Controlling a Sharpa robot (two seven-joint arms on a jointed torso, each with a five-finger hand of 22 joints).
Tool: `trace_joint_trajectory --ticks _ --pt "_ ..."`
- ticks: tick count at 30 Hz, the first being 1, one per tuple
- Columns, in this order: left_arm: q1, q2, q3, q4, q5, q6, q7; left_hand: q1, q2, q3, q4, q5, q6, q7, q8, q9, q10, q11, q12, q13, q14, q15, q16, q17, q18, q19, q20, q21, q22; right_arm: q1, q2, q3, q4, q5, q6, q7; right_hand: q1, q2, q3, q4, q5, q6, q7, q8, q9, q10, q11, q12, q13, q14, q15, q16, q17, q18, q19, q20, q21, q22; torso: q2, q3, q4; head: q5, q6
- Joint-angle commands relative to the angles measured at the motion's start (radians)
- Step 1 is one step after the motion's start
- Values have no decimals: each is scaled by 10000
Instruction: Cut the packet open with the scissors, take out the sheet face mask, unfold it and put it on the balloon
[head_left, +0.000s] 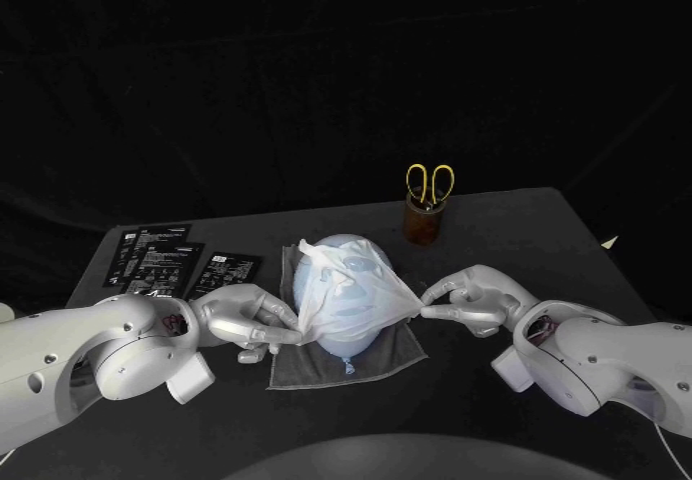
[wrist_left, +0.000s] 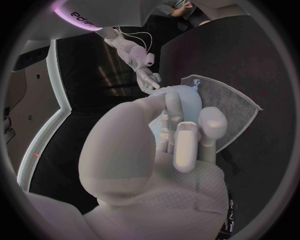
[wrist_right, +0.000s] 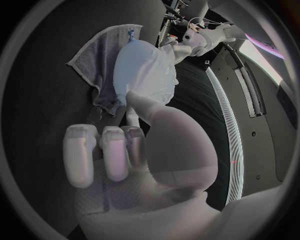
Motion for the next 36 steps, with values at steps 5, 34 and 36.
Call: trace_joint_trajectory --ticks 5,34,36 --pt "-3 -39 1 -25 -74 889 -391 -76 30 63 -5 49 29 -19 27 1062 297 -215 43 38 365 -73 16 -2 -180 17 0 48 21 -26 -189 -13 -23 -458 608 -435 -120 2 69 -35 25 64 8 75 17 1062 -43 53 2627 1081 -56 42 2627 -63 815 -33 10 2420 -3 -6 3 51 -17" --pt "1 -73 1 -241 256 15 -547 -302 50 231 -96 45 -37 -19 49 1132 293 -210 -25 -4 334 -75 -47 -158 -192 54 -3 92 95 -30 -194 -25 -136 -436 648 -285 -218 -53 98 -68 24 44 13 91 36 1062 -41 53 2627 1081 -58 42 2627 -30 759 -32 -132 2375 2 -1 3 4 16" --pt "1 -37 0 -236 164 15 -626 -308 50 233 -98 45 -43 -18 49 1134 290 -210 -27 -3 332 -74 -50 -166 -190 45 -3 84 82 -30 -138 -25 -153 -416 659 -271 -234 -61 100 -71 24 32 13 90 38 1062 -40 53 2627 1081 -58 42 2627 -28 757 -33 -137 2374 0 -1 6 6 9"
